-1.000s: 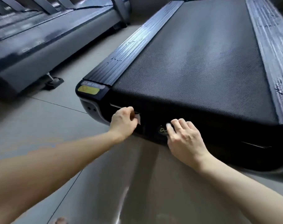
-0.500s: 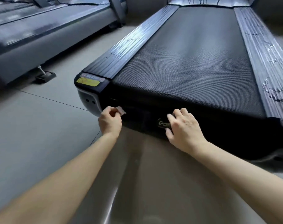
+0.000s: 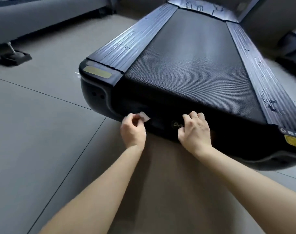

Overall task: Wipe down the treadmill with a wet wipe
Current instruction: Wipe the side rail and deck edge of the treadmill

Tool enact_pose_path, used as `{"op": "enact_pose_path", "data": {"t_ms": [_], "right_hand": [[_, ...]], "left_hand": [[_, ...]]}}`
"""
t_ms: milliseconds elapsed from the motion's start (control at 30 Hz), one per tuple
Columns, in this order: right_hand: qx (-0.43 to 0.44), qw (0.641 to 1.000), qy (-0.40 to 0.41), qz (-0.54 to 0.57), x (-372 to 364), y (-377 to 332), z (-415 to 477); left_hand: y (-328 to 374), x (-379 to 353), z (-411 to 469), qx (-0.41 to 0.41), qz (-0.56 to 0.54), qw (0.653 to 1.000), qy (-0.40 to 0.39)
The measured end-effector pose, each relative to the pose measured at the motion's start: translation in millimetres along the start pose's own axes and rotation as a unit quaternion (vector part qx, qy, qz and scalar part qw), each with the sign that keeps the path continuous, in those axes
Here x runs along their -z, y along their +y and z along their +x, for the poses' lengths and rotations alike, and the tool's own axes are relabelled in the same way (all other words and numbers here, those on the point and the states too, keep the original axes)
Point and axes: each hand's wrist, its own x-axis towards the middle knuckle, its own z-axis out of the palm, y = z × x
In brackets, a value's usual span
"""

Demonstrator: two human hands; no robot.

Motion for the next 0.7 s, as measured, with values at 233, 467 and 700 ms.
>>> {"op": "enact_pose_path", "data": {"t_ms": [233,467,700], "right_hand": [[-0.041,0.999,-0.001,0.012,-0.1,-9.4,6.1],[-0.034,0.999,0.006,0.033,-2.9,-5.9,9.5],[-0.023,0.995,0.03,0.095,-8.6,3.3,14.3]], "left_hand": [[13.9,-17.7,-15.0,0.354,-0.192,0.915,0.007],[34.4,-44.0,-74.7,0.418,-0.338,0.827,-0.164],[-20.1,11.4,23.5,0.353,-0.44,0.825,-0.042]]}}
